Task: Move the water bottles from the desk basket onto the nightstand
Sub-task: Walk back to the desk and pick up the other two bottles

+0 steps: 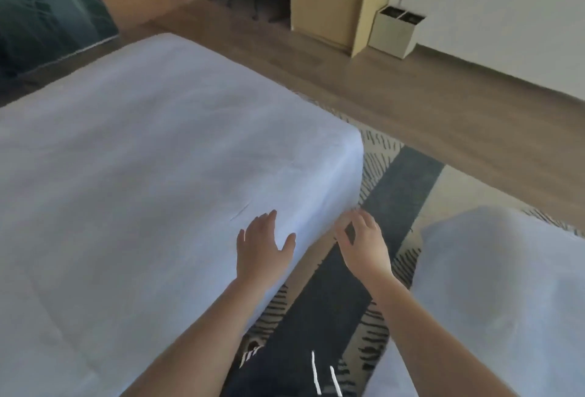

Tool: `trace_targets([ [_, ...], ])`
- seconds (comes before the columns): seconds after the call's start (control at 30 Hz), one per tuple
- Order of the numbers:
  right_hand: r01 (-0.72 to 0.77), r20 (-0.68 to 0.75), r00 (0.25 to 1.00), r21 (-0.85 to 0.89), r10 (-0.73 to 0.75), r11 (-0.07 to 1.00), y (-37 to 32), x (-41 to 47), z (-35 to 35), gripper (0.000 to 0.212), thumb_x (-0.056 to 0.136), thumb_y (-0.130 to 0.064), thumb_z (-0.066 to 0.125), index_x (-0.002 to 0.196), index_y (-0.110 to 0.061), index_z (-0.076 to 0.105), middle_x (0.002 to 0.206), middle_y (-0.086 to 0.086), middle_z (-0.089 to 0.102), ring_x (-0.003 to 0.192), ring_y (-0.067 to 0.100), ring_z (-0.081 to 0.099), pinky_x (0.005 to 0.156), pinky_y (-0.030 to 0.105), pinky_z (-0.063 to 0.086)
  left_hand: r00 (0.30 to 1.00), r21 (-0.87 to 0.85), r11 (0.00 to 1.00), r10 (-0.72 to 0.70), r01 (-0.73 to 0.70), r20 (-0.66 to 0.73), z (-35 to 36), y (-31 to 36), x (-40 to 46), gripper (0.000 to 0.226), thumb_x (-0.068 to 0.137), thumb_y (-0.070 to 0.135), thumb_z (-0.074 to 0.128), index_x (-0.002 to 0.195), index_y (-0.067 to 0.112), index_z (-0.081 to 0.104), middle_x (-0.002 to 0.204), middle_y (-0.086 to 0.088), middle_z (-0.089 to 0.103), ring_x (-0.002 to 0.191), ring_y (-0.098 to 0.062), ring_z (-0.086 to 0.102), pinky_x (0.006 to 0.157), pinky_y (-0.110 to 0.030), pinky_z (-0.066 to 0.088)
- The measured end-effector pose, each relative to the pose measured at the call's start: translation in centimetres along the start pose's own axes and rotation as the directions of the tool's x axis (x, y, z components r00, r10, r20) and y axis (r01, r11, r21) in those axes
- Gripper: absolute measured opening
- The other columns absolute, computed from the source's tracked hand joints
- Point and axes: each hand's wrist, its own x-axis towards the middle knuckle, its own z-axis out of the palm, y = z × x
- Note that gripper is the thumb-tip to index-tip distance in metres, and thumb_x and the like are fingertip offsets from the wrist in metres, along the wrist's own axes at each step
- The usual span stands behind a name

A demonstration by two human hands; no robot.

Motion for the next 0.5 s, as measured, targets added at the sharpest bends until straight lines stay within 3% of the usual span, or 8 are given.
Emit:
trace_targets([
  [0.23, -0.205, -0.128, 0.970, 0.034, 0.208, 0.978, 7.3, 5.8, -4.1, 0.054, 0.096, -0.047, 0.046, 0.143, -0.021, 0.041, 0.154, 0.002, 0.032, 0.141, 0.022, 0.029, 0.110, 0.040, 0.034, 0.982, -0.029, 0.986, 0.166, -0.164, 0.094, 4.7, 8.9, 9.7, 0.065, 0.095, 0.052, 0.043, 0.150, 0.021, 0.028, 0.157, 0.001, 0.031, 0.144, -0.020, 0.027, 0.117, -0.045, 0.021],
  [0.5, -0.273, -0.143, 0.951, 0.017, 0.272, 0.962, 13.0, 21.3, -9.6, 0.055, 0.096, -0.048, 0.045, 0.144, -0.020, 0.039, 0.154, 0.002, 0.031, 0.140, 0.023, 0.030, 0.110, 0.039, 0.034, 0.953, -0.007, 0.965, 0.260, -0.262, 0.158, 8.5, 18.8, 26.7, 0.067, 0.092, 0.058, 0.044, 0.148, 0.024, 0.030, 0.155, 0.001, 0.034, 0.142, -0.020, 0.032, 0.115, -0.046, 0.029],
])
